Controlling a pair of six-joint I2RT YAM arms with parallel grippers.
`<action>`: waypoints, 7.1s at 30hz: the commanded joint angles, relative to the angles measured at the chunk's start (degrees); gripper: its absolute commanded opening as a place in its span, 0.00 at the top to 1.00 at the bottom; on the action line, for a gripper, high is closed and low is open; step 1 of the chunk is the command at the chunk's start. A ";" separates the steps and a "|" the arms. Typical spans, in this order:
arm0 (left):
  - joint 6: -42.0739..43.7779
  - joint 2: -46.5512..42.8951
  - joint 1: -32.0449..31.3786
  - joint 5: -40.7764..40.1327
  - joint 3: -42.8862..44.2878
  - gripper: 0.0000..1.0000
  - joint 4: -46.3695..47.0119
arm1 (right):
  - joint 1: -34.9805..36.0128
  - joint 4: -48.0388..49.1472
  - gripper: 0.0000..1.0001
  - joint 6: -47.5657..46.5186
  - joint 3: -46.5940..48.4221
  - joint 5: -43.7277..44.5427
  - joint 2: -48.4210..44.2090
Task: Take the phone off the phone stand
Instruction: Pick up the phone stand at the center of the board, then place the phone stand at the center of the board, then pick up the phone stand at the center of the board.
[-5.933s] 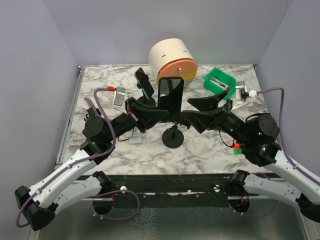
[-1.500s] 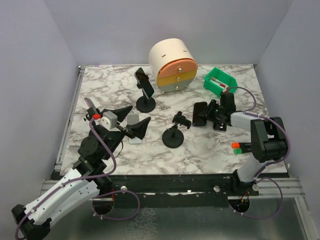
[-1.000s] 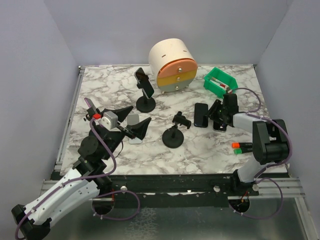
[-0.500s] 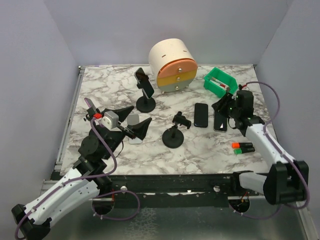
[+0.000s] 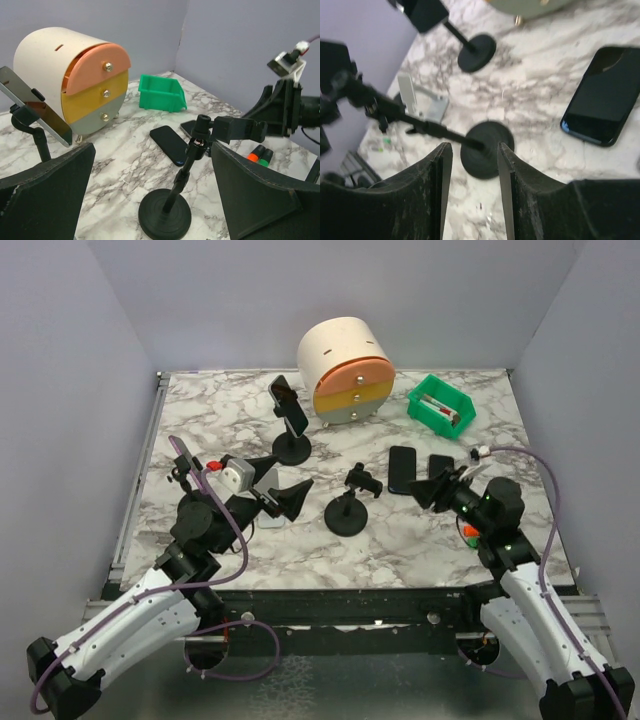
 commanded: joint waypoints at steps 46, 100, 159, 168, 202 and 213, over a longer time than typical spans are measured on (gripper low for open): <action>8.49 -8.25 -2.66 4.45 10.87 0.01 -16.78 | 28.72 74.30 0.43 -7.15 -13.31 12.06 39.33; 13.25 -17.51 -2.68 -4.60 16.86 0.01 -26.39 | 42.47 42.98 1.00 -31.27 26.98 8.00 40.30; -6.53 26.97 -2.67 15.60 17.13 0.01 -7.62 | 48.49 35.61 0.44 -22.84 -9.64 32.75 17.15; -5.24 23.64 -2.67 13.90 15.97 0.01 -5.90 | 48.44 6.94 0.09 -16.69 -1.14 25.82 7.10; 0.90 31.36 -2.80 35.66 17.87 0.01 -3.98 | 48.53 -8.45 0.11 -16.97 10.96 23.33 -14.86; 2.80 39.56 -5.97 31.60 22.36 0.14 -5.82 | 48.48 -8.81 0.11 -16.17 12.59 23.36 -16.74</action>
